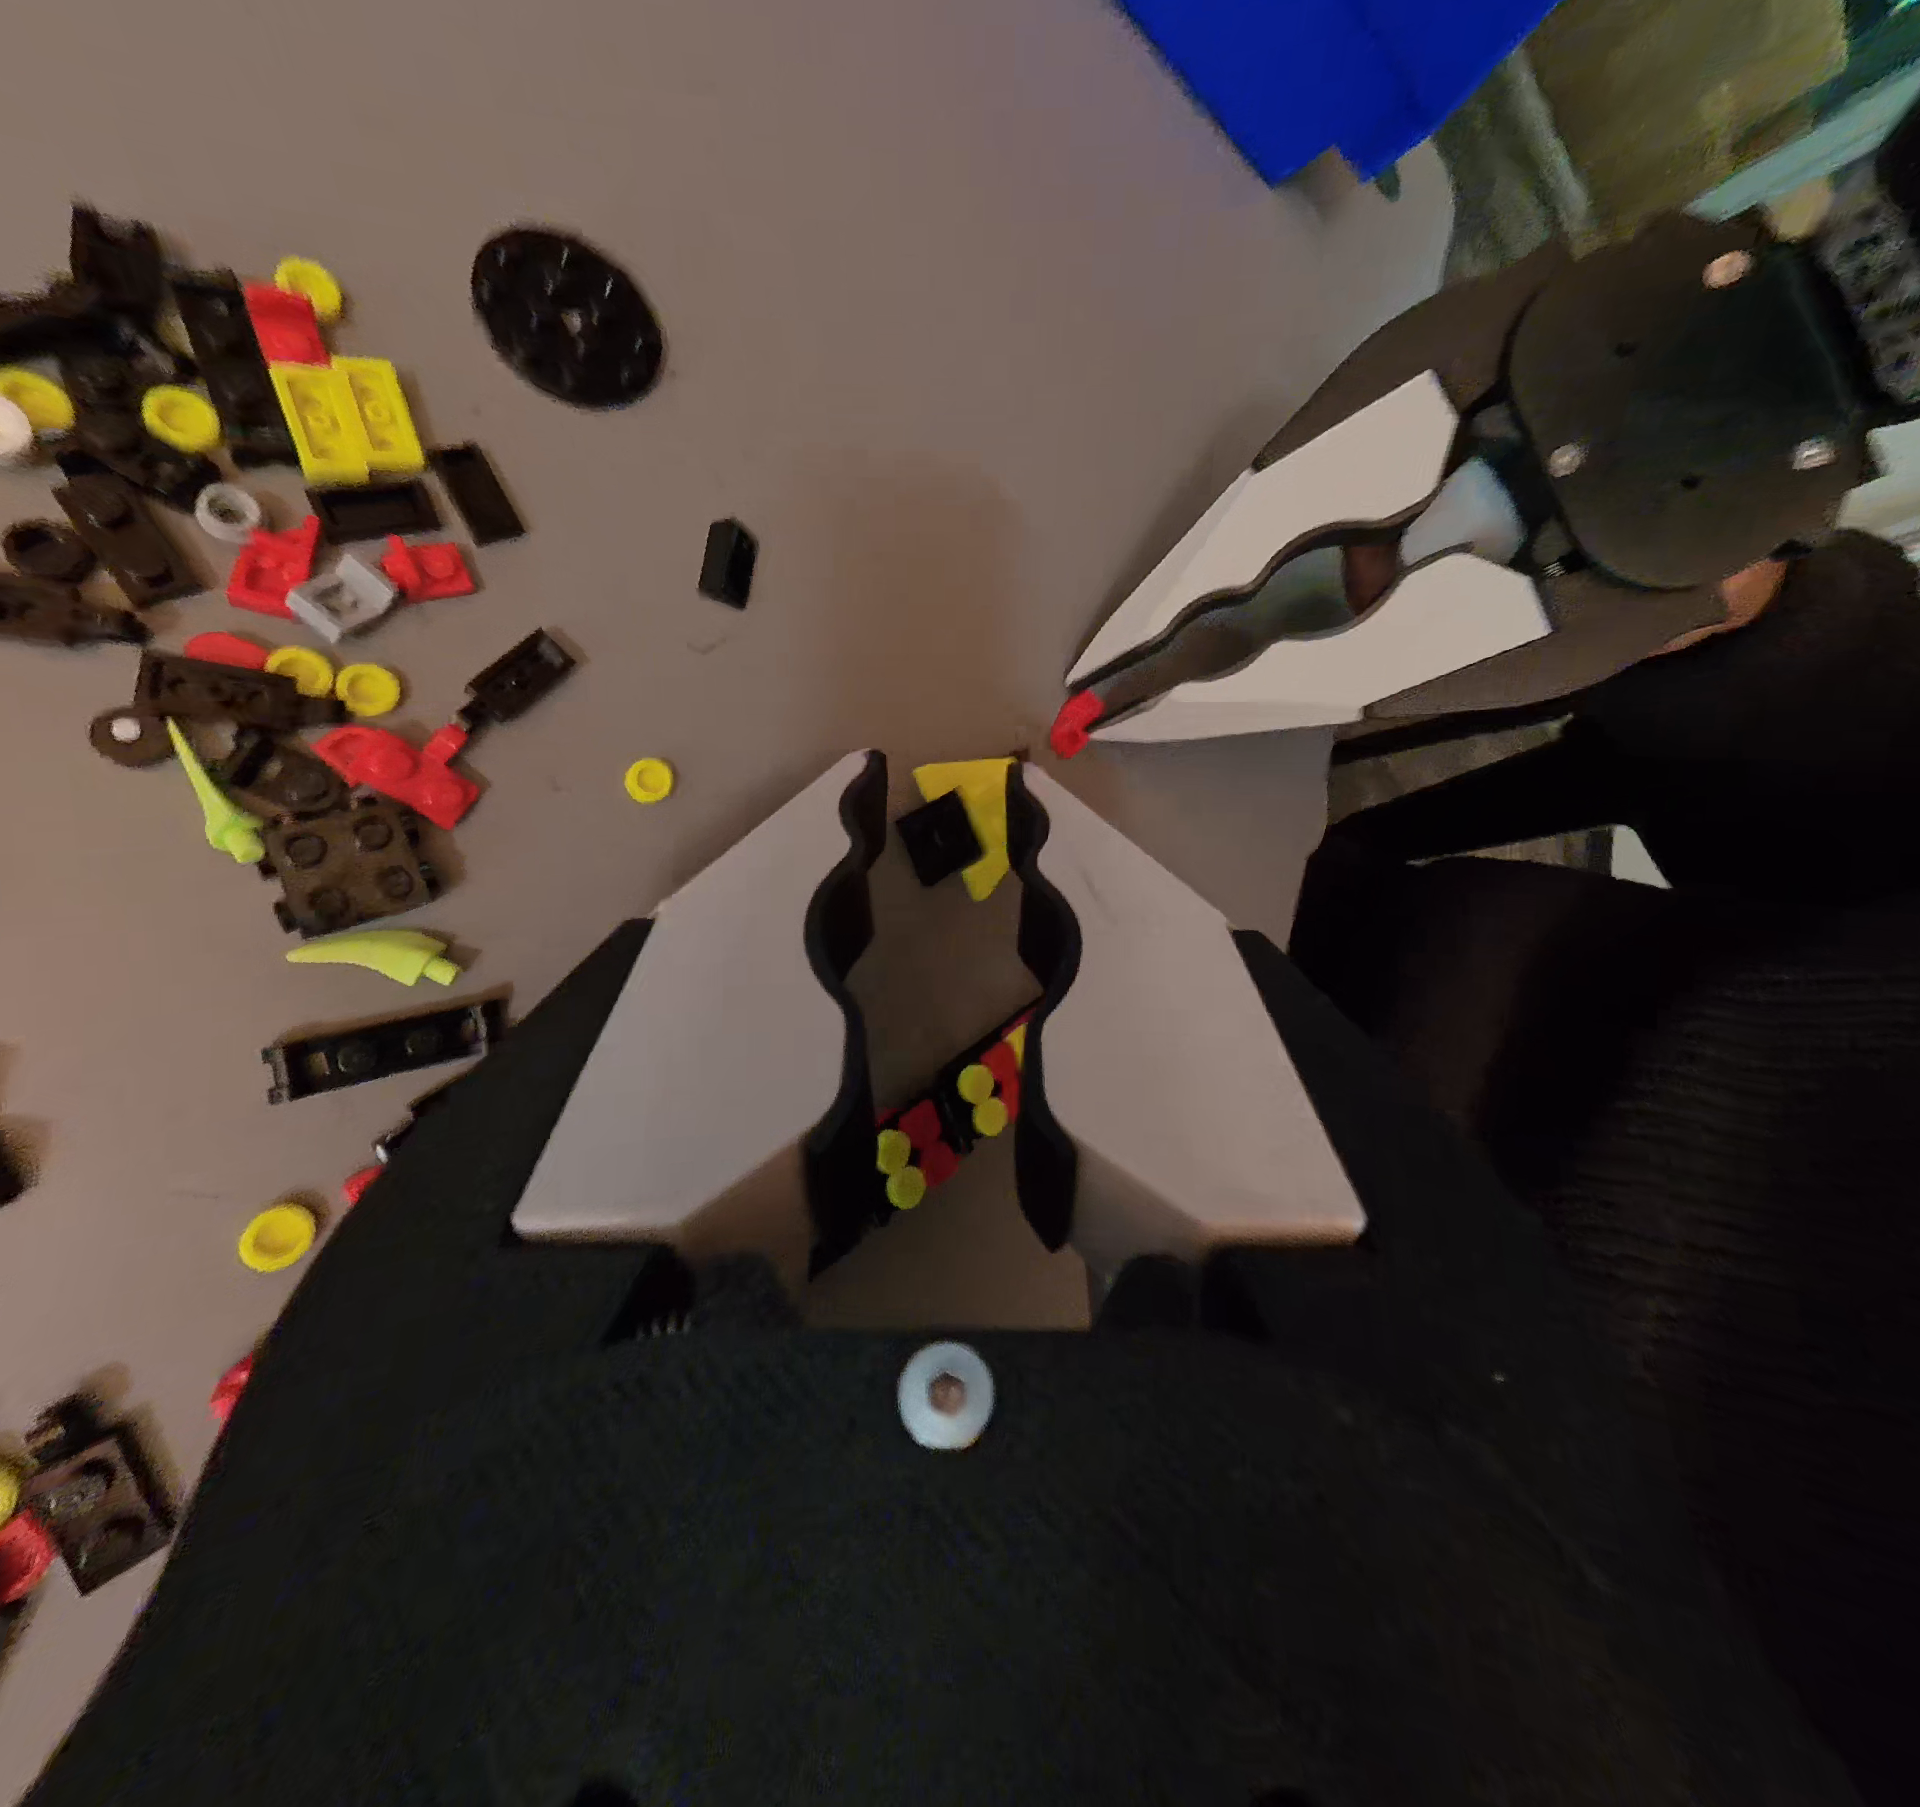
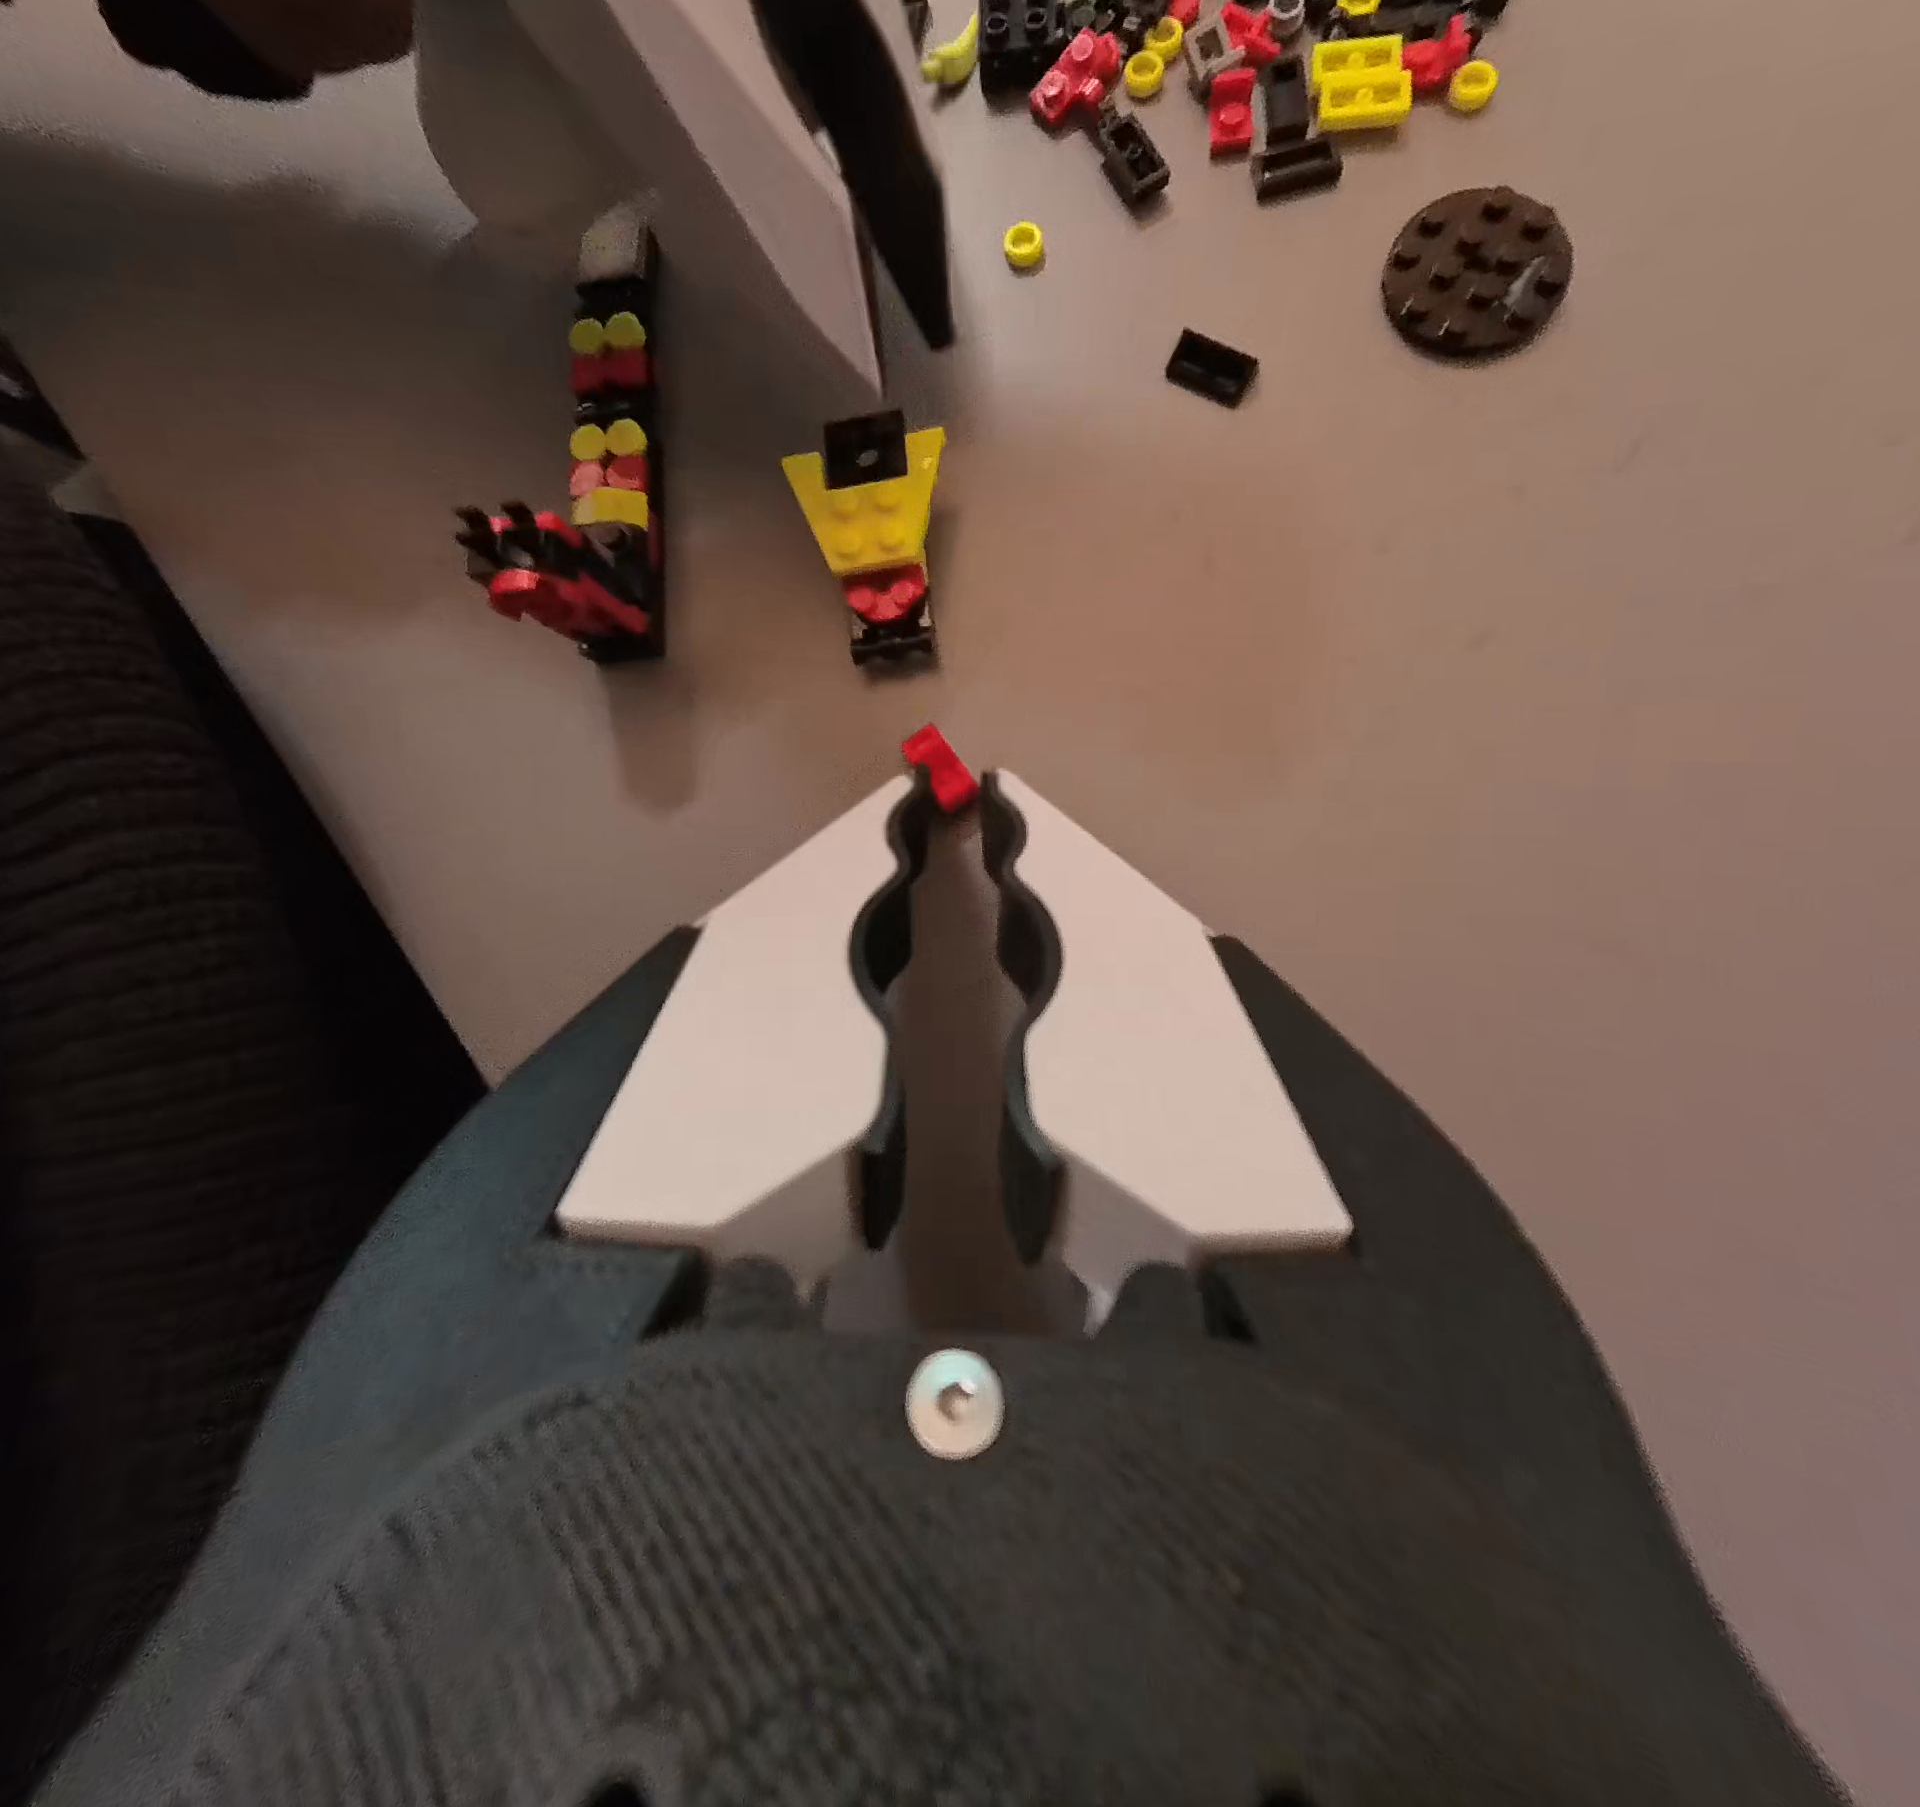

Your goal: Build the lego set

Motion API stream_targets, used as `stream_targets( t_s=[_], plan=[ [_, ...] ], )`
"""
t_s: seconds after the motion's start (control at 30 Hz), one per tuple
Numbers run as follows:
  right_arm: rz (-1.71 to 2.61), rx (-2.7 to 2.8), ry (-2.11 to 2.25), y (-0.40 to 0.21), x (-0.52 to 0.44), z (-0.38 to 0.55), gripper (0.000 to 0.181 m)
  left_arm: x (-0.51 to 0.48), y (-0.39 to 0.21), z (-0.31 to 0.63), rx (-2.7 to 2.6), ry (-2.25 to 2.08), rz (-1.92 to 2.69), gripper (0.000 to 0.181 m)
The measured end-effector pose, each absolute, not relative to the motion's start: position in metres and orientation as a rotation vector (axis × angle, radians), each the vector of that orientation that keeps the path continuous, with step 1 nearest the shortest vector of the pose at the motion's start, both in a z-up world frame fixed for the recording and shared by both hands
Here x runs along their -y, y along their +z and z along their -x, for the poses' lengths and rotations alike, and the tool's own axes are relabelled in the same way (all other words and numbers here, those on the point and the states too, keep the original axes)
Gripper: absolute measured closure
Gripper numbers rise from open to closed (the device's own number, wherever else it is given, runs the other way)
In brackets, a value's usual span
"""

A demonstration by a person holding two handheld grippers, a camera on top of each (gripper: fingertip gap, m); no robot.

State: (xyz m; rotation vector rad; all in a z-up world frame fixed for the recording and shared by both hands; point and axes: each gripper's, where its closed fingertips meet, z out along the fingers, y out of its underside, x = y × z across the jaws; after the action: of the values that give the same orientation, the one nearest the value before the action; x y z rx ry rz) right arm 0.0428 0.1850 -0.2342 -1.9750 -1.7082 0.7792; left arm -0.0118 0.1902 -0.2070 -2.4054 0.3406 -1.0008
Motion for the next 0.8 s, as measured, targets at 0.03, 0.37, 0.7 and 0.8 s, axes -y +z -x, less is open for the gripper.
stream_targets(
  t_s=[0.03, 0.37, 0.7, 0.8],
  plan=[
    [1.953, 1.719, 0.779, -0.232, -0.185, -0.042, 0.173, -0.191, -0.199, 0.009, -0.348, -1.025, 2.364, 0.159],
    [1.509, 1.619, 0.88, -0.162, -0.179, -0.024, 0.174, -0.175, -0.159, -0.025, -0.35, -1.379, 2.192, 0.154],
    [1.342, 1.56, 0.904, -0.132, -0.169, -0.023, 0.177, -0.176, -0.151, -0.028, -0.295, -1.448, 2.157, 0.163],
    [1.37, 1.551, 0.902, -0.134, -0.173, -0.023, 0.179, -0.175, -0.151, -0.027, -0.292, -1.456, 2.155, 0.164]
  ],
)
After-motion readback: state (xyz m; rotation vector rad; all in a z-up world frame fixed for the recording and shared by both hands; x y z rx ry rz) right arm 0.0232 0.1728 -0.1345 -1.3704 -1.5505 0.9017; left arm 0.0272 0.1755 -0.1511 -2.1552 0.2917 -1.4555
